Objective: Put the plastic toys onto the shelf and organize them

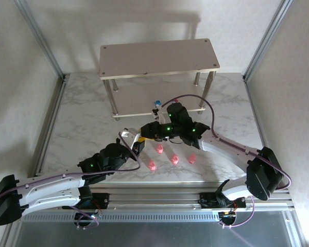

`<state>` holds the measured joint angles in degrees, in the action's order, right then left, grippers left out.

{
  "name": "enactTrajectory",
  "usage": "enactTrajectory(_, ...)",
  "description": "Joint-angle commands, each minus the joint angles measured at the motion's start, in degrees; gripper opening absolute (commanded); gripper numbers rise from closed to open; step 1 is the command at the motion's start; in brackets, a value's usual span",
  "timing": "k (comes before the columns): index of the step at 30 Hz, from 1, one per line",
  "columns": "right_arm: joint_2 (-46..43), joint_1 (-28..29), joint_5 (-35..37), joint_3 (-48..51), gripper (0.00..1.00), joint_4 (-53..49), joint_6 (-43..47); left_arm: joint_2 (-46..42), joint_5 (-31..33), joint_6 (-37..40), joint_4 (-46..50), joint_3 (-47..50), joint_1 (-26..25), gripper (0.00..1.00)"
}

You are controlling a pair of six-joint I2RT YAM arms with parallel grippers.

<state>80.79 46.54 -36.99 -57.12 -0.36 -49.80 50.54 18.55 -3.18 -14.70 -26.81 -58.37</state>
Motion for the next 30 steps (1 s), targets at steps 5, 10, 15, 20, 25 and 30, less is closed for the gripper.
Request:
enactTrajectory(5,2.4,3.2,-5.4,-1.6,0.36,-2.1,-0.5,-2.5,8.6,-0.8,-3.5,-0.7,0.1,0.00)
enactTrajectory(10,3.1,3.1,-6.1,-2.1,0.38,-1.7,-0.7,-2.8,10.4,-1.2,-3.1,-1.3,0.4,0.00)
enactTrajectory(15,2.7,3.1,-5.5,-1.9,0.50,-1.2,-0.7,-3.5,6.2,-0.6,-3.7,-1.3,1.3,0.00)
enactTrajectory(20,2.5,3.1,-4.4,-2.4,0.61,0.3,-1.0,-3.2,2.8,-0.9,-3.4,-1.3,2.2,0.00)
enactTrajectory(25,1.3,2.0,-2.6,-2.8,0.74,1.3,-1.2,-3.9,-2.7,-0.8,-3.8,-0.2,5.1,0.00)
enactTrajectory(30,-1.7,-1.4,0.6,-2.4,0.81,-1.0,-0.3,-4.6,-10.9,-0.1,-3.8,0.0,9.9,0.00)
